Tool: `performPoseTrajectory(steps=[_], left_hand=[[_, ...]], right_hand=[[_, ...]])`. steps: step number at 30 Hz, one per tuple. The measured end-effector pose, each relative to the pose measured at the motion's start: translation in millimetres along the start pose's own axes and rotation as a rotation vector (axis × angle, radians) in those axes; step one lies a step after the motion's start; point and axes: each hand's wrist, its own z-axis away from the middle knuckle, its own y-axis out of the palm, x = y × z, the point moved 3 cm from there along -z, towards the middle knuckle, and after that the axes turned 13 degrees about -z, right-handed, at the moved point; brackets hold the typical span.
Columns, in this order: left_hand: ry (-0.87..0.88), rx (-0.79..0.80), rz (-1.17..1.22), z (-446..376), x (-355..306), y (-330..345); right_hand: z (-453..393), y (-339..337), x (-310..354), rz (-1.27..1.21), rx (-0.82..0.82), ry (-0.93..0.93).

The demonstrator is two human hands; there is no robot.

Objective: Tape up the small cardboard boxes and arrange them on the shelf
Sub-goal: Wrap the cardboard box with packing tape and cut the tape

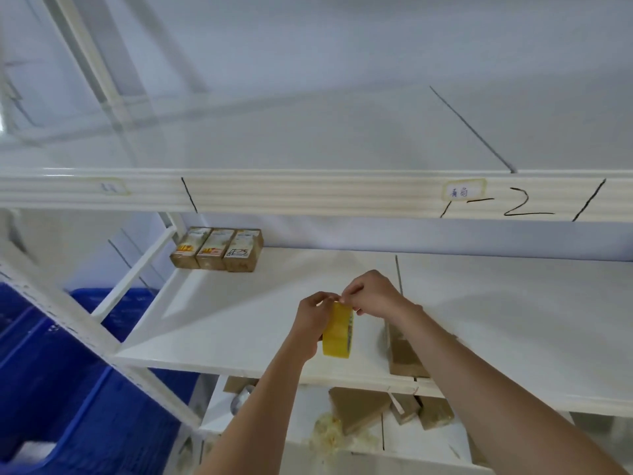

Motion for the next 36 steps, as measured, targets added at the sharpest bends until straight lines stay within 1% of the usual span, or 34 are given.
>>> performPoseTrajectory(steps=[2, 5, 8, 11, 17, 20, 24, 29, 36], left_hand=[[-0.001, -0.008, -0.019, 1.5, 4.8, -15.3], [-0.001, -0.001, -0.05, 3.9, 12.3, -38.9], [-0.008, 0.021, -0.066, 6.4, 20.9, -61.1], [-0.002, 0.059, -0.072, 9.1, 33.4, -80.2], [-0.025, 0.114, -0.063, 13.2, 69.0, -107.0], [-0.039, 0.122, -0.095, 15.0, 78.9, -117.8], [-0.035, 0.13, -0.165, 17.2, 87.1, -133.8], [-0.057, 0.159, -0.154, 17.9, 96.7, -141.0], [-0.127, 0.116, -0.181, 16.1, 113.5, -136.7]], right_hand=[[-0.9, 14.6, 8.7, 0.017, -0.027, 0.03], [-2.9, 35.6, 23.3, 0.077, -0.034, 0.018], [-3.1, 58.0, 36.5, 0.17, -0.001, -0.008], [-3.9, 79.9, 44.0, 0.235, -0.004, -0.006], [1.0, 127.5, 42.5, 0.371, 0.057, 0.004], [4.2, 146.4, 42.7, 0.424, 0.085, 0.012], [9.4, 161.9, 44.4, 0.45, 0.149, 0.039], [17.0, 174.4, 45.1, 0.484, 0.169, 0.042], [25.4, 183.1, 42.2, 0.503, 0.18, 0.026]])
